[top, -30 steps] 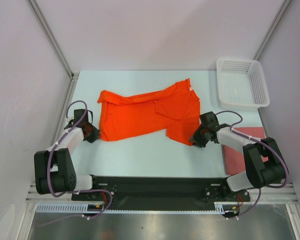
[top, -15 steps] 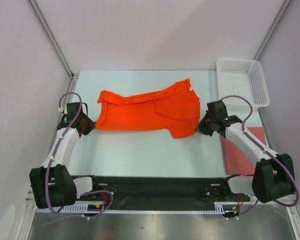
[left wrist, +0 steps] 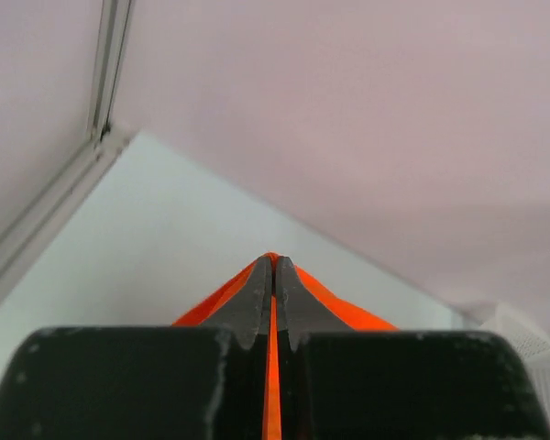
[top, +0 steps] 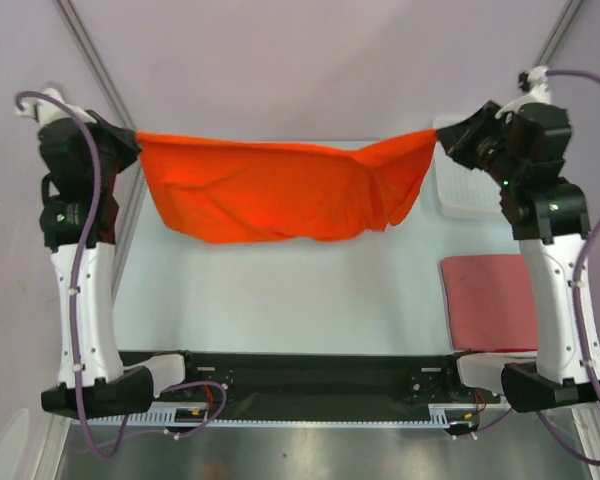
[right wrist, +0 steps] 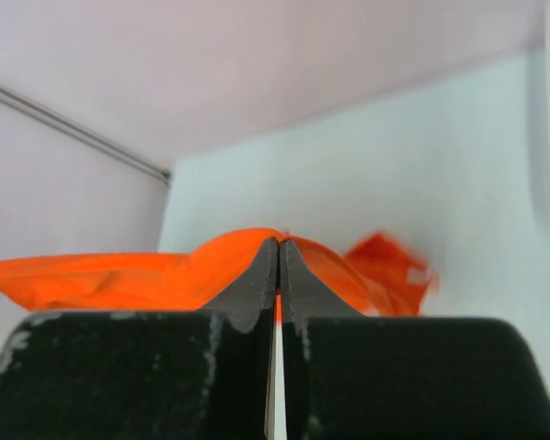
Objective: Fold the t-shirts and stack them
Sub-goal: Flatten the tshirt out
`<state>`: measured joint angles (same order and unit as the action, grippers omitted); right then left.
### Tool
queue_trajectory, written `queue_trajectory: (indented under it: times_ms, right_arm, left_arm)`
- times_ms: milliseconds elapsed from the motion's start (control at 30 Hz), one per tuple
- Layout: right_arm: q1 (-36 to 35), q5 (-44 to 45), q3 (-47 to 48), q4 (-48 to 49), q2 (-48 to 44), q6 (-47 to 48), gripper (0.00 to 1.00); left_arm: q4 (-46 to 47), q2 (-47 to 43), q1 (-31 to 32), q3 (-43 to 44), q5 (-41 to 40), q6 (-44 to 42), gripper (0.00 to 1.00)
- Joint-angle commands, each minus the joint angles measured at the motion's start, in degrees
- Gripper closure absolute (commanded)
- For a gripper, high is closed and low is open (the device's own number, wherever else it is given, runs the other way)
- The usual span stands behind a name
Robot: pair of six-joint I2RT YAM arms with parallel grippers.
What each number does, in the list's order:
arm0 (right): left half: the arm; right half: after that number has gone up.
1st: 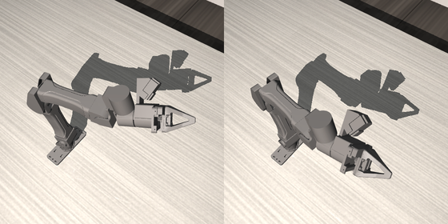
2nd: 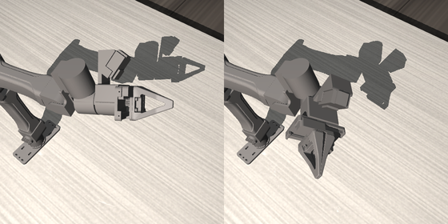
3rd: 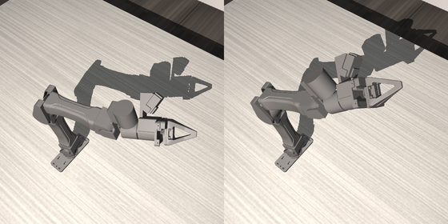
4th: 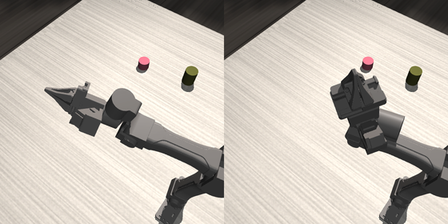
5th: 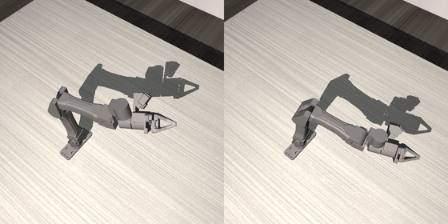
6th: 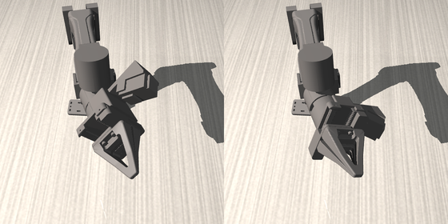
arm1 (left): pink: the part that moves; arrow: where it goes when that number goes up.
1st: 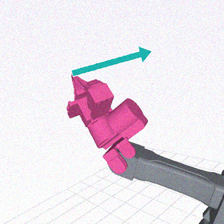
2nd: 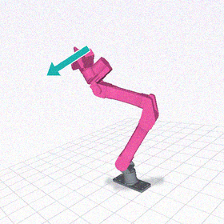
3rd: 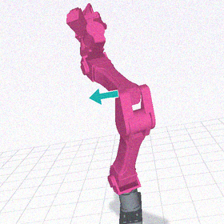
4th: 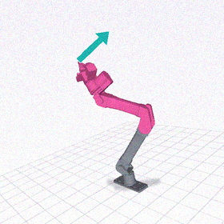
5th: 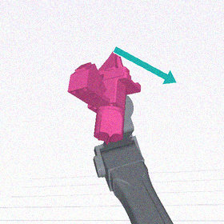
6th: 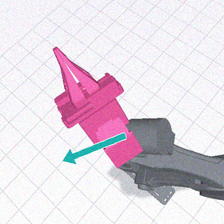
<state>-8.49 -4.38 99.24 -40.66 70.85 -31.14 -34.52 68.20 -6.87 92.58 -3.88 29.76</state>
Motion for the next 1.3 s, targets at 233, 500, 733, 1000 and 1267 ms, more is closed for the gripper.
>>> queue_trajectory:
  times_ms: [233,500,733,1000,1267]
  right_arm:
    - [-1.18,3.77,19.14,2.16,-11.16,8.37,1.00]
    - [-1.18,4.29,25.03,2.34,-14.78,9.60,1.00]
    - [-1.00,10.27,17.76,15.32,-14.43,11.18,1.00]
    - [-1.18,9.22,14.23,38.63,-3.97,15.58,1.00]
    - [-1.00,6.76,14.75,48.03,-3.78,19.97,1.00]
  left_arm:
    - [-0.81,-9.22,4.67,16.84,-10.69,-10.32,1.00]
    - [-2.22,-11.17,15.66,26.95,-26.69,-17.80,1.00]
    - [-1.17,-1.71,16.19,35.73,-28.91,-17.98,1.00]
    - [44.60,-6.86,16.01,11.41,-17.50,-11.23,1.00]
    - [44.28,-0.44,16.01,21.33,-8.43,-7.96,1.00]
